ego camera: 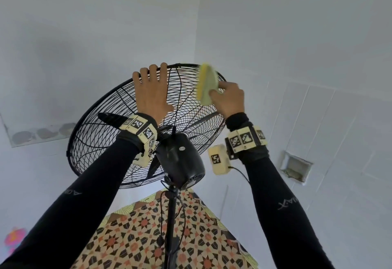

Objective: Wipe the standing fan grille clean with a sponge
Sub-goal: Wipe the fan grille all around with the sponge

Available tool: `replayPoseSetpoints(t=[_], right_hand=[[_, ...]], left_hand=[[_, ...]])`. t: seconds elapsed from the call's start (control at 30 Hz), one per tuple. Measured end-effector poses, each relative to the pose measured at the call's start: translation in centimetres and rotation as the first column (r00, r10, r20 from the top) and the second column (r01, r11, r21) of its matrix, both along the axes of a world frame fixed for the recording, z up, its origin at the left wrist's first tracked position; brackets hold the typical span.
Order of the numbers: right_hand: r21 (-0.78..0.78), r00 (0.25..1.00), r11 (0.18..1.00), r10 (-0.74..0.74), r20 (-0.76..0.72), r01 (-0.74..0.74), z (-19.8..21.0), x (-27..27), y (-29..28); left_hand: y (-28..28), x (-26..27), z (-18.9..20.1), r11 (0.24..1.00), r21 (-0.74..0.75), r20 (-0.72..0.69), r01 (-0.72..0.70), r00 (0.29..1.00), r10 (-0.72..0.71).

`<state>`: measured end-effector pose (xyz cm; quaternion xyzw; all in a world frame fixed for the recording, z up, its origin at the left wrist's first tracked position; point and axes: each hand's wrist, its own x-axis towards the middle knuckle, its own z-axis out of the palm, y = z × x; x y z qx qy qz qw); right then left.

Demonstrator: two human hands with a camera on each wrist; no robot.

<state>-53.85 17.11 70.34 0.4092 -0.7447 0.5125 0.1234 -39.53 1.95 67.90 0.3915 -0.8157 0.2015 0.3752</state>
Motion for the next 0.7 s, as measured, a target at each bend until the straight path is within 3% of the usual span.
replayPoseSetpoints(t=[0.1,0.17,0.27,0.37,0.53,0.7], right_hand=[[0.220,0.986,0.961,-0.165,-0.039,0.169,0.5,-2.3,-0.1],[0.318,0.991,0.939,-0.117,-0.071,0.133,0.9,-2.5,-0.2],[0.341,0.992,0.938,-0.025,-0.122,0.066,1.5,-2.3,-0.2],[0.246,0.981,0.968,-0.006,-0.194,0.055,1.3,-3.0,0.3],[0.055,0.982,0.992,0.119,-0.148,-0.112,0.0,-2.9,1.1],[-0.206,0.966,0.976,-0.123,-0.227,0.075,-1.5,-3.2,-0.8]], left_hand=[[0.1,0.2,0.0,1.000,0.000,0.012,-0.013,1.000,0.013],[0.0,0.2,0.1,1.000,-0.011,0.013,-0.007,1.000,0.007],[0.0,0.2,0.3,1.000,-0.026,-0.026,0.014,1.000,-0.014],[0.3,-0.2,1.0,0.999,0.011,-0.083,0.039,0.996,-0.038],[0.0,-1.1,2.0,0.998,0.046,-0.079,0.051,0.996,-0.047],[0.1,-1.2,1.7,0.998,0.047,-0.093,0.050,0.995,-0.045]])
